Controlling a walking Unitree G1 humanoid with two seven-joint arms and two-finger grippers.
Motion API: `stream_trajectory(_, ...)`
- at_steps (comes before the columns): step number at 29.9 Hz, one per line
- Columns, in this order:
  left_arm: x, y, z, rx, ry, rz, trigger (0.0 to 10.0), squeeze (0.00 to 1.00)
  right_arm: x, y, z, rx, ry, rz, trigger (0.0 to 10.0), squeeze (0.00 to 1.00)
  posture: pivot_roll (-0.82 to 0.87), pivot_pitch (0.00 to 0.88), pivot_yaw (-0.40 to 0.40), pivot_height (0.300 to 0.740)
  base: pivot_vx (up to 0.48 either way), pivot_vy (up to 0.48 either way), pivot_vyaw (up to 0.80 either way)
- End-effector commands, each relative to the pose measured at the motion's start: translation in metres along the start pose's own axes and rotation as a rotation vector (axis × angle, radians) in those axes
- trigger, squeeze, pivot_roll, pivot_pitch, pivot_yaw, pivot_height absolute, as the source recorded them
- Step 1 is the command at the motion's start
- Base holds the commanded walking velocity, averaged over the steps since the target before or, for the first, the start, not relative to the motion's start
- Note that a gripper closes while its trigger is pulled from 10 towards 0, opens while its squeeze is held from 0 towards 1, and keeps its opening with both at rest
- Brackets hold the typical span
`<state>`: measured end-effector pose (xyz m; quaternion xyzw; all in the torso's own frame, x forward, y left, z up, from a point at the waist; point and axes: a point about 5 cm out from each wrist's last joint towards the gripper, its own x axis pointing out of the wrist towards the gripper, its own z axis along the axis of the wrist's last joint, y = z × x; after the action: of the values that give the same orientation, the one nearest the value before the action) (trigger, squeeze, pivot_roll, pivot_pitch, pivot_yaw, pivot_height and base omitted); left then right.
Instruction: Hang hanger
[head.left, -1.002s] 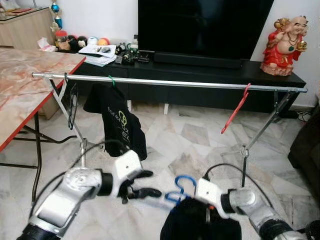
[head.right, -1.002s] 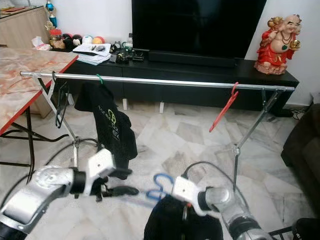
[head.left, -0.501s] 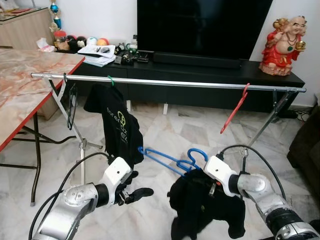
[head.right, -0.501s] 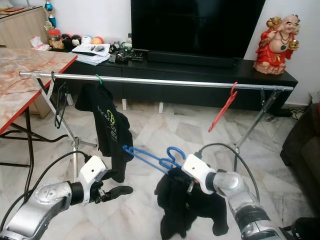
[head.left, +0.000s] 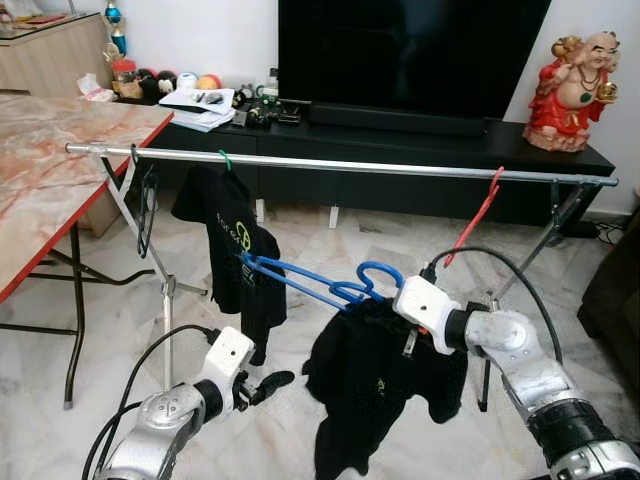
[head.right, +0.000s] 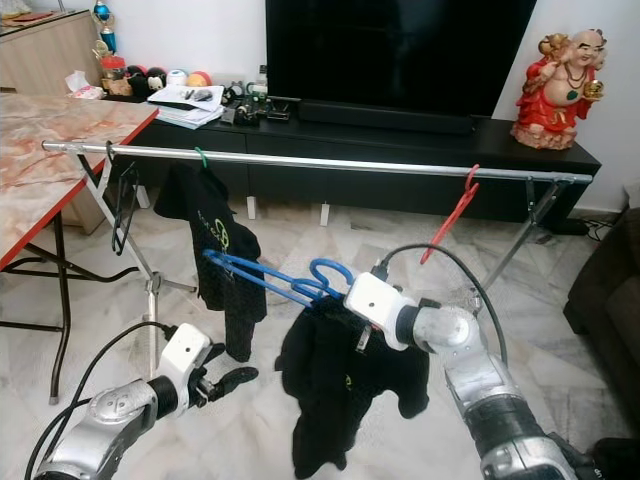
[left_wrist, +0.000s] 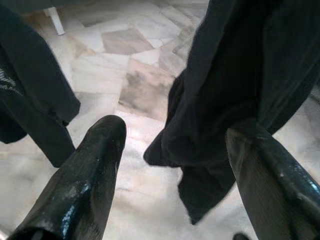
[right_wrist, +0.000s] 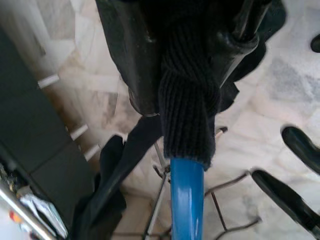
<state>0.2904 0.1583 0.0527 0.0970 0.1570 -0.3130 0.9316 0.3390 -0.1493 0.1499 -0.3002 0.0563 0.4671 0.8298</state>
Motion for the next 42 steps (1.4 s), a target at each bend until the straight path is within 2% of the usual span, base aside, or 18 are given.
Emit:
stream_trajectory(1,0.004,-0.005,-0.006,0.077,0.044,-0.035,10.0,0.0,-0.007,-0.003,0.016,-0.035,-0.057,0.004,0.0,0.0,0.11,0.024,-0.071,0.74,0.0,0.0,0.0)
stream_trajectory(5,0.006,-0.009,-0.017,0.216,0.108,-0.068,10.0,0.0,-0.011,0.008,0.034,-0.073,-0.127,0.085,0.0,0.0,0.11,0.022,-0.072,0.74,0.0,0.0,0.0)
stream_trajectory(6,0.006,-0.009,-0.018,0.225,0.116,-0.07,10.0,0.0,-0.012,0.009,0.036,-0.078,-0.134,0.094,0.0,0.0,0.11,0.022,-0.072,0.74,0.0,0.0,0.0)
stream_trajectory(11,0.011,-0.01,-0.019,0.186,0.083,-0.061,10.0,0.0,-0.016,0.018,0.05,-0.087,-0.174,0.142,0.0,0.0,0.11,0.018,-0.076,0.74,0.0,0.0,0.0)
stream_trajectory(19,0.014,-0.011,-0.019,0.181,0.083,-0.059,10.0,0.0,-0.019,0.025,0.055,-0.09,-0.188,0.165,0.0,0.0,0.1,0.013,-0.074,0.74,0.0,0.0,0.0)
stream_trajectory(21,0.016,-0.01,-0.02,0.148,0.079,-0.049,10.0,0.0,-0.02,0.027,0.058,-0.086,-0.193,0.171,0.0,0.0,0.09,0.007,-0.071,0.74,0.0,0.0,0.0)
stream_trajectory(22,0.017,-0.011,-0.02,0.146,0.079,-0.053,2.5,0.0,-0.02,0.028,0.059,-0.086,-0.193,0.172,0.0,0.0,0.09,0.005,-0.071,0.74,0.0,0.0,0.0)
stream_trajectory(23,0.017,-0.011,-0.02,0.147,0.078,-0.056,2.5,0.0,-0.021,0.028,0.059,-0.084,-0.192,0.173,0.0,0.0,0.09,0.005,-0.071,0.74,0.0,0.0,0.0)
stream_trajectory(24,0.017,-0.011,-0.021,0.145,0.077,-0.058,0.0,0.0,-0.021,0.029,0.06,-0.082,-0.192,0.173,0.0,0.0,0.09,0.005,-0.071,0.74,0.0,0.0,0.0)
stream_trajectory(32,0.021,-0.011,-0.018,0.064,0.034,-0.037,0.0,0.0,-0.018,0.031,0.062,-0.075,-0.195,0.17,0.0,0.0,0.09,0.0,-0.07,0.74,0.0,0.0,0.0)
stream_trajectory(42,0.019,-0.008,-0.021,0.049,0.036,-0.046,0.0,0.0,-0.016,0.031,0.061,-0.071,-0.189,0.165,0.0,0.0,0.1,0.0,-0.071,0.74,0.0,0.0,0.0)
